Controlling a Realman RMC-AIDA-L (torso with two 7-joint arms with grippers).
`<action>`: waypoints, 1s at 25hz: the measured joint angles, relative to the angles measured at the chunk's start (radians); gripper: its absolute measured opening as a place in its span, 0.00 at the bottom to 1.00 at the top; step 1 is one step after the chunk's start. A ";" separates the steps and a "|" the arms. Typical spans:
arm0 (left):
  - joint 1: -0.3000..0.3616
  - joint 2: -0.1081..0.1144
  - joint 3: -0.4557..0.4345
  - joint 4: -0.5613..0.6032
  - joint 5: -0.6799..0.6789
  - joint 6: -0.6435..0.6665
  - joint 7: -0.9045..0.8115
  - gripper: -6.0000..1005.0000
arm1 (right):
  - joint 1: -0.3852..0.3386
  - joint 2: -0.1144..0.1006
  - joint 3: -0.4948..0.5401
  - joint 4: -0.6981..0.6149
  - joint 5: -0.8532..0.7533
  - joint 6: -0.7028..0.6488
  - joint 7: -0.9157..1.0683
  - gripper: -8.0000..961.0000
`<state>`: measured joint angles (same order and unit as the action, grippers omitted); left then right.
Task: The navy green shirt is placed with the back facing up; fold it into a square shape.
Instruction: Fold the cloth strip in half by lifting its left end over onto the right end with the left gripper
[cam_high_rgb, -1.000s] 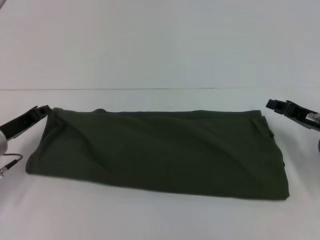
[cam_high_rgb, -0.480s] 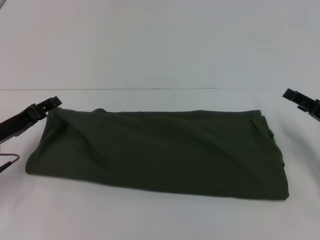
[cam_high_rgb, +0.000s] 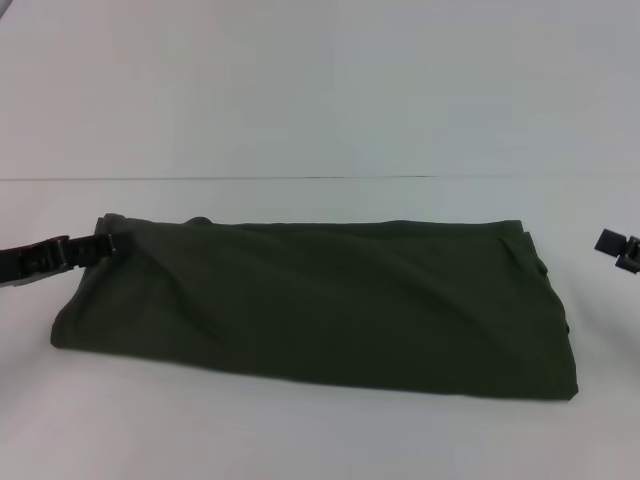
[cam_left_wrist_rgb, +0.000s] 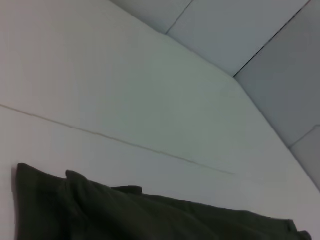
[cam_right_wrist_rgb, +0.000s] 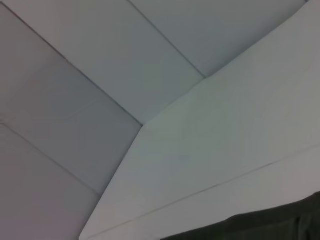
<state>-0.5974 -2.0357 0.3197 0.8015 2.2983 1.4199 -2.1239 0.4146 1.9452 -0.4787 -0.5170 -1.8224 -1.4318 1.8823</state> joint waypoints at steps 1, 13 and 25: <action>0.002 0.000 0.000 0.007 0.007 -0.007 0.008 0.76 | -0.004 -0.003 0.000 0.000 -0.011 -0.017 0.002 0.98; 0.017 -0.017 0.048 0.000 0.123 -0.163 0.144 0.76 | 0.002 0.003 0.000 0.000 -0.108 -0.023 -0.029 0.98; 0.009 -0.025 0.090 -0.039 0.163 -0.286 0.126 0.76 | 0.009 0.007 0.000 0.000 -0.112 -0.015 -0.031 0.98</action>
<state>-0.5881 -2.0608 0.4101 0.7623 2.4611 1.1336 -1.9979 0.4234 1.9524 -0.4786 -0.5170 -1.9342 -1.4472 1.8517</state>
